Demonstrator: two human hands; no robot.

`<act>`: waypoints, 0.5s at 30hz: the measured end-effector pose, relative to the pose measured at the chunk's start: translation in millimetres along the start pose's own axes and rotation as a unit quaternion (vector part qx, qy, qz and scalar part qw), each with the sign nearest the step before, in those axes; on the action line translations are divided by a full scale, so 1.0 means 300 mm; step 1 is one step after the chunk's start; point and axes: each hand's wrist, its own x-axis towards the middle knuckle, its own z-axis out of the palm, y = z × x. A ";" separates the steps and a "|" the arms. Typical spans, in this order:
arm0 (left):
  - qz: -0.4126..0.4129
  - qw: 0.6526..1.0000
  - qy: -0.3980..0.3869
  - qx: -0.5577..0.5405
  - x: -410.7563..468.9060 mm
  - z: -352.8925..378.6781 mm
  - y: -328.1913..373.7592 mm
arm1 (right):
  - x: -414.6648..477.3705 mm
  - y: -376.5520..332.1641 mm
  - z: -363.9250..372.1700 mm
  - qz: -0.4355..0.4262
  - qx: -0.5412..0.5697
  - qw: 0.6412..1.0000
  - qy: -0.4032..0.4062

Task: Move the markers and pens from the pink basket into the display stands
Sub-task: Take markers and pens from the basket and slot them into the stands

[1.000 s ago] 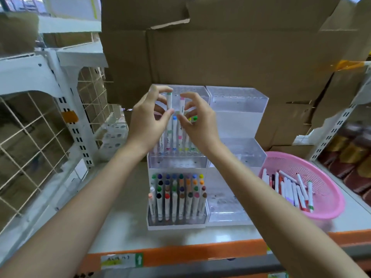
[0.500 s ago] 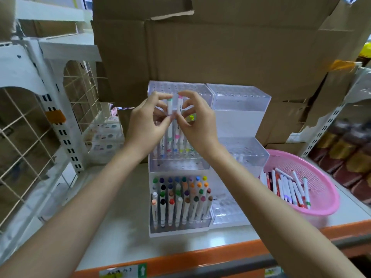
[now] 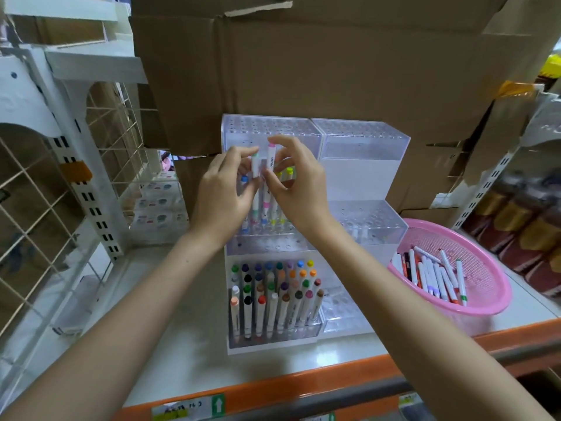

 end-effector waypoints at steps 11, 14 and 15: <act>0.007 0.999 -0.034 0.011 -0.017 -0.015 -0.006 | -0.006 -0.017 0.004 -0.005 0.001 1.000 -0.006; 0.033 0.997 -0.054 0.040 -0.025 -0.002 -0.021 | -0.011 -0.016 0.000 0.003 0.009 1.000 -0.002; 0.042 0.996 -0.060 0.052 -0.029 0.000 -0.027 | -0.015 -0.014 0.000 0.005 0.009 1.000 -0.004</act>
